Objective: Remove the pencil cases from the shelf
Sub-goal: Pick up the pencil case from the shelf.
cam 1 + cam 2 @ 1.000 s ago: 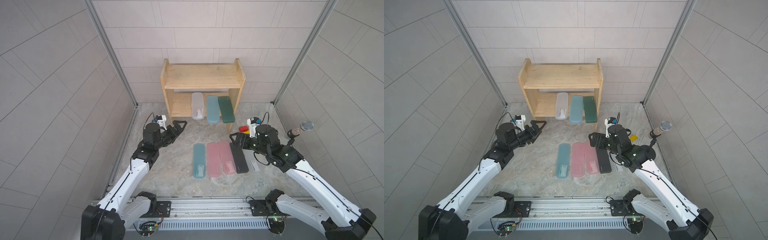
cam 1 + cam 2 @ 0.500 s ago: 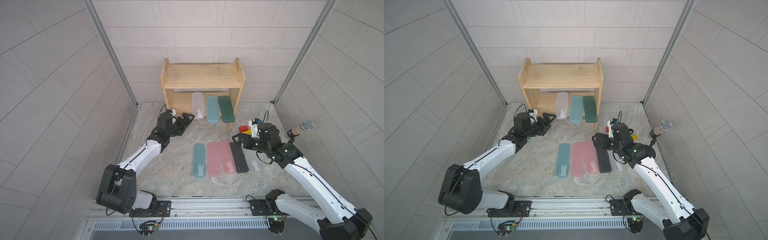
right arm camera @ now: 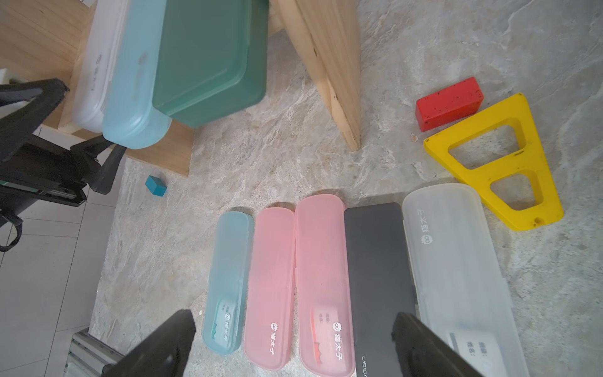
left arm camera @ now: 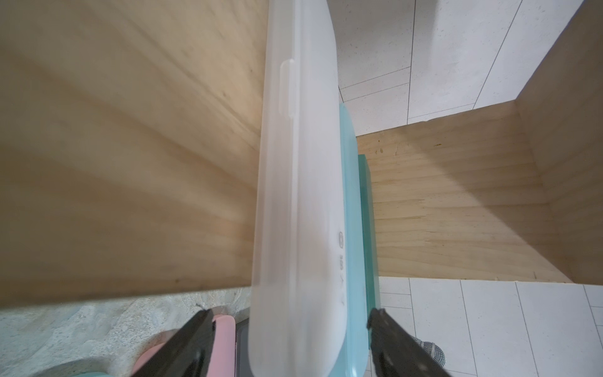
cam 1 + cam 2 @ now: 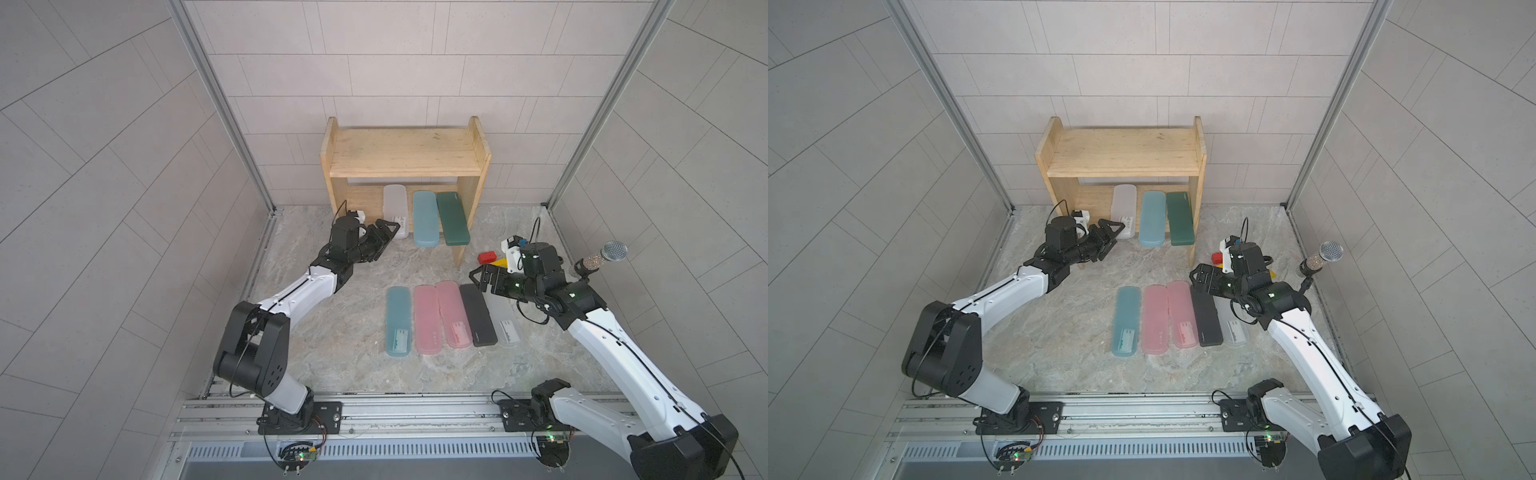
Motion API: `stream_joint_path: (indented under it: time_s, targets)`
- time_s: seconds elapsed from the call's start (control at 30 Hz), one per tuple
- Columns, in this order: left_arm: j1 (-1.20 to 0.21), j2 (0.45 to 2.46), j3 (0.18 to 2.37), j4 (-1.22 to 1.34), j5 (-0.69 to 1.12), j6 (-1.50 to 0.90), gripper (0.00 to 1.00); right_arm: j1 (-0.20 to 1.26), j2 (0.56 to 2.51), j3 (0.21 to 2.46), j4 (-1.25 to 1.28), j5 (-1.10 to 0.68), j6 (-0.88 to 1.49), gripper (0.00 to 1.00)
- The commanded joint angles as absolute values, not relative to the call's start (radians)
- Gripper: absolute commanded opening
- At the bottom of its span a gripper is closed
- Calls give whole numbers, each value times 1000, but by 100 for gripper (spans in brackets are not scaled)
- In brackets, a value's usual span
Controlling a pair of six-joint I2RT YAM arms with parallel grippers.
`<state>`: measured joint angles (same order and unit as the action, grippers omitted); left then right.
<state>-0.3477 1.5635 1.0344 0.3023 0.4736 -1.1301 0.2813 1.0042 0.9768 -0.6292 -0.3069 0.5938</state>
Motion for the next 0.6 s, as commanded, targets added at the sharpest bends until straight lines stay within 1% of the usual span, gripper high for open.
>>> stream_joint_path:
  time_s: [0.0, 0.1, 0.17, 0.27, 0.5, 0.53, 0.57]
  targets:
    - [-353, 1567, 1080, 340, 472, -1129, 76, 273, 1003, 1008, -654, -312, 566, 100]
    - [-354, 1570, 1090, 341, 477, -1129, 62, 272, 1001, 1005, -657, -314, 565, 100]
    - [-354, 1571, 1088, 340, 478, -1131, 57, 270, 999, 1006, -658, -317, 565, 100]
    - [-357, 1572, 1085, 345, 477, -1136, 50, 270, 994, 1009, -663, -318, 563, 100]
    - [-362, 1559, 1071, 344, 465, -1135, 42, 270, 953, 999, -676, -310, 569, 100]
    - [-363, 1555, 1061, 352, 452, -1140, 39, 270, 945, 993, -678, -310, 569, 100]
    - [-363, 1554, 1047, 378, 442, -1150, 22, 270, 938, 987, -678, -305, 568, 100]
